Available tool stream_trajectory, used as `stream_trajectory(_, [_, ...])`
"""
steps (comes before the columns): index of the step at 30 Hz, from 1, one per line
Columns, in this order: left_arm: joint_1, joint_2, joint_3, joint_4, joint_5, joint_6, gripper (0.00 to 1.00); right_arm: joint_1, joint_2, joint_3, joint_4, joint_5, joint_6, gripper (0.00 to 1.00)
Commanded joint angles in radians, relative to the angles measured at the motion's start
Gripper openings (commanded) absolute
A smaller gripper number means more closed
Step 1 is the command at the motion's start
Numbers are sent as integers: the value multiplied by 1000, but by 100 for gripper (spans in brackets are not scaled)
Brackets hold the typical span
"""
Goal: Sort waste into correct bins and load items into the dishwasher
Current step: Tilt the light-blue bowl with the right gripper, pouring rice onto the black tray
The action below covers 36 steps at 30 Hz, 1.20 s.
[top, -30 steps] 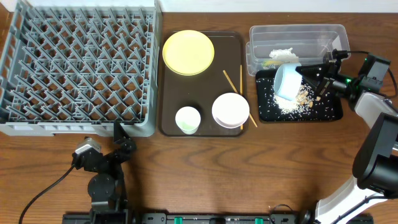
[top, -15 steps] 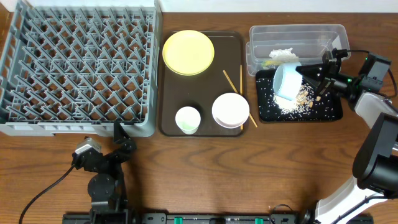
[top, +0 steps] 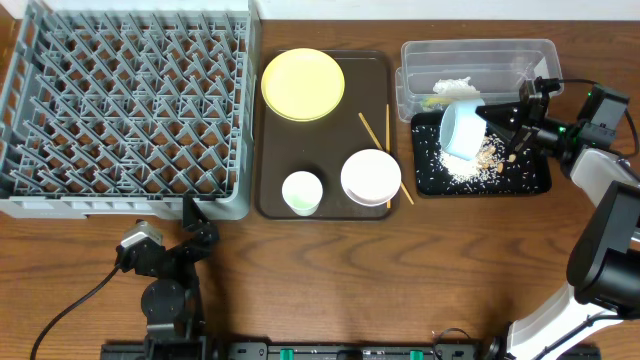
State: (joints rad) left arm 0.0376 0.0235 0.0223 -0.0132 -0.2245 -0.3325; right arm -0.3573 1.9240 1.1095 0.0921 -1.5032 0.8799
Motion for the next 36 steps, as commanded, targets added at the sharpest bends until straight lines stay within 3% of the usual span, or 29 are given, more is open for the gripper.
stream_trajectory(1, [-4, 0, -18, -38, -26, 18, 100, -8, -1, 3, 3, -14, -21, 1])
stream_trajectory(19, [-4, 0, -18, -38, -26, 18, 100, -8, -20, 3, 35, -56, 51, 1])
stream_trajectory(25, [-4, 0, -18, -38, -26, 18, 100, -29, -26, 3, 182, -55, 121, 1])
stream_trajectory(36, [-4, 0, -18, -38, -26, 18, 100, -32, -39, 3, 256, -54, 229, 1])
